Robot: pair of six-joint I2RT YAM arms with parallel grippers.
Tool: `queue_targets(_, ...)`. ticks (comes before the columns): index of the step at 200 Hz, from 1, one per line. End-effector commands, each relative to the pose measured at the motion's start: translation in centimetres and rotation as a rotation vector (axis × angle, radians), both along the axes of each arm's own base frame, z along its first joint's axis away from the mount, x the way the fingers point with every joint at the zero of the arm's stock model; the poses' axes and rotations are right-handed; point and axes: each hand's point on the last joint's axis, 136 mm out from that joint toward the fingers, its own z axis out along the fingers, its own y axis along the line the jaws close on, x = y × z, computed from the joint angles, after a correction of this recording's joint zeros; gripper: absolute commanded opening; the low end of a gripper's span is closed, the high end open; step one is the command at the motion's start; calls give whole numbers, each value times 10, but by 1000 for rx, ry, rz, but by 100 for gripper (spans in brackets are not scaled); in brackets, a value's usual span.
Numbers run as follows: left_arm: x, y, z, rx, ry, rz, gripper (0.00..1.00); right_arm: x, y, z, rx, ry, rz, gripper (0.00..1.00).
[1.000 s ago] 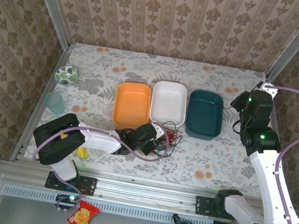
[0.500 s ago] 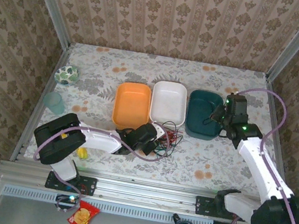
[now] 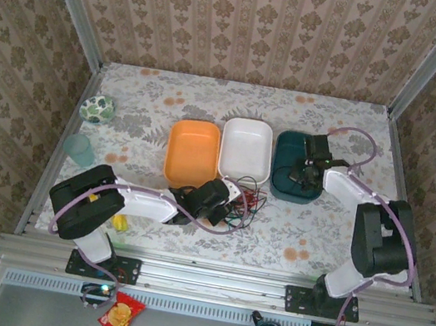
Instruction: Untangle the cables
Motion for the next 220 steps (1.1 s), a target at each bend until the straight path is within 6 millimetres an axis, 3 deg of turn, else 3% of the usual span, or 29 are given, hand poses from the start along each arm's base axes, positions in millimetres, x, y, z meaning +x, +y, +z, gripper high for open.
queue_targets(1,-13,19,-27,122,67,-18,0,23,9,19,43,-62,-9,6)
queue_targets(14,-12,18,-26,113,66,-11,0,24,5,26,24,-72,-24,36)
queue_targets(22,-10,18,-26,106,67,-7,0,24,1,32,2,-81,-35,47)
queue_targets(41,-9,17,-24,85,72,2,0,22,-9,48,-45,-120,-52,59)
queue_targets(59,-8,17,-24,72,75,7,0,17,-13,64,-59,-153,-47,63)
queue_targets(79,-6,16,-23,57,79,9,0,3,-12,74,-52,-152,-31,64)
queue_targets(91,-5,15,-23,44,85,10,0,-10,-1,76,-20,-148,8,64)
queue_targets(109,-4,16,-22,30,93,9,0,-37,35,76,73,-136,160,63)
queue_targets(138,-3,16,-21,19,107,6,0,-95,101,53,238,-19,439,55)
queue_targets(157,-3,18,-20,13,107,6,0,-123,126,35,313,80,554,49)
queue_targets(184,-4,20,-21,17,113,7,0,-131,131,10,325,162,579,36)
queue_targets(220,-6,23,-20,19,113,10,0,-132,137,-7,349,195,595,32)
